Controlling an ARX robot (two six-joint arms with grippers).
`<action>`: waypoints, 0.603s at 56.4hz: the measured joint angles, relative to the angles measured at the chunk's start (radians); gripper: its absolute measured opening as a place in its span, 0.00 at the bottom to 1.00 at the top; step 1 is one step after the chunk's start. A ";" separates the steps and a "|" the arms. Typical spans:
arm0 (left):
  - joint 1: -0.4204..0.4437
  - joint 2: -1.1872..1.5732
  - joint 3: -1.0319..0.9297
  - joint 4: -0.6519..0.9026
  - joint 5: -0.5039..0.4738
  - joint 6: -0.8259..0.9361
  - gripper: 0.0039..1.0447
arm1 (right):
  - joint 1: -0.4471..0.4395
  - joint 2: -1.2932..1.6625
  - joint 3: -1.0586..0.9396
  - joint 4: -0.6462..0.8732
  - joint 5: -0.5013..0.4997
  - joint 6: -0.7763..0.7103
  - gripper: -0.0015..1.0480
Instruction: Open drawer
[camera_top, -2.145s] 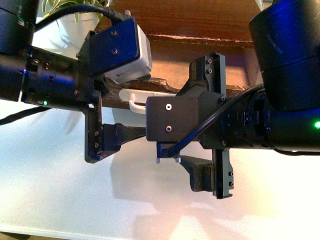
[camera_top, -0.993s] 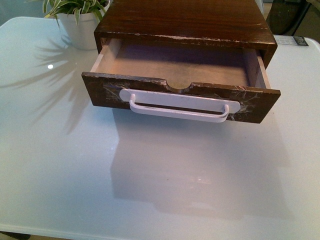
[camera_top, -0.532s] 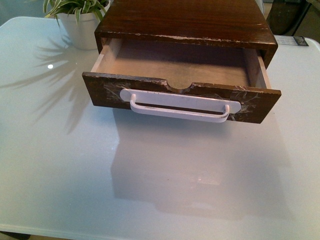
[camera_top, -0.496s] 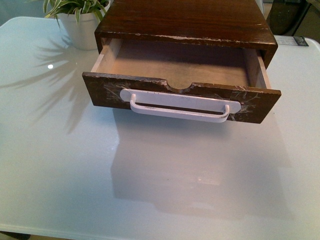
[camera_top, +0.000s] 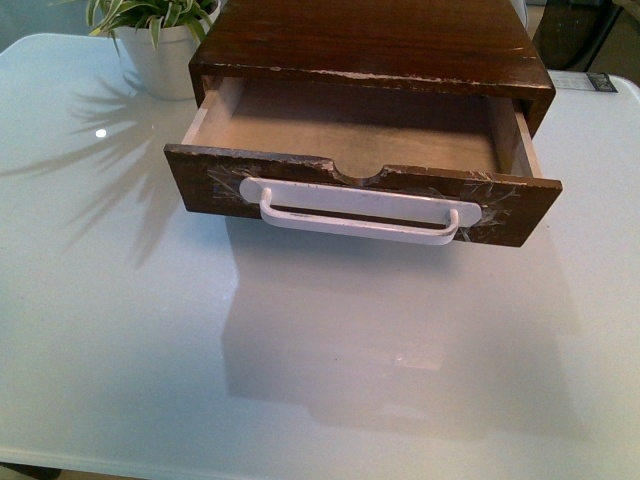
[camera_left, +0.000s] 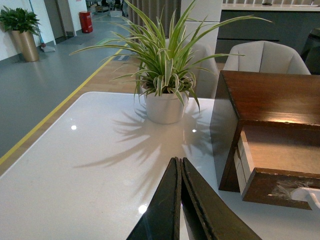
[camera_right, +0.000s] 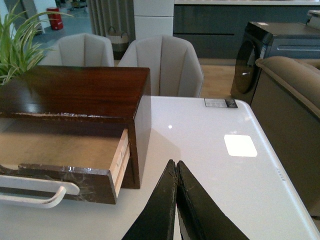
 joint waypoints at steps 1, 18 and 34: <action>0.000 -0.014 -0.001 -0.013 0.000 0.000 0.02 | 0.000 -0.002 -0.002 0.001 0.000 0.000 0.02; 0.000 -0.204 -0.002 -0.182 0.000 0.000 0.02 | 0.000 -0.097 -0.019 -0.052 0.000 0.000 0.02; 0.000 -0.385 -0.002 -0.356 0.000 0.000 0.02 | 0.000 -0.193 -0.019 -0.150 0.000 0.000 0.02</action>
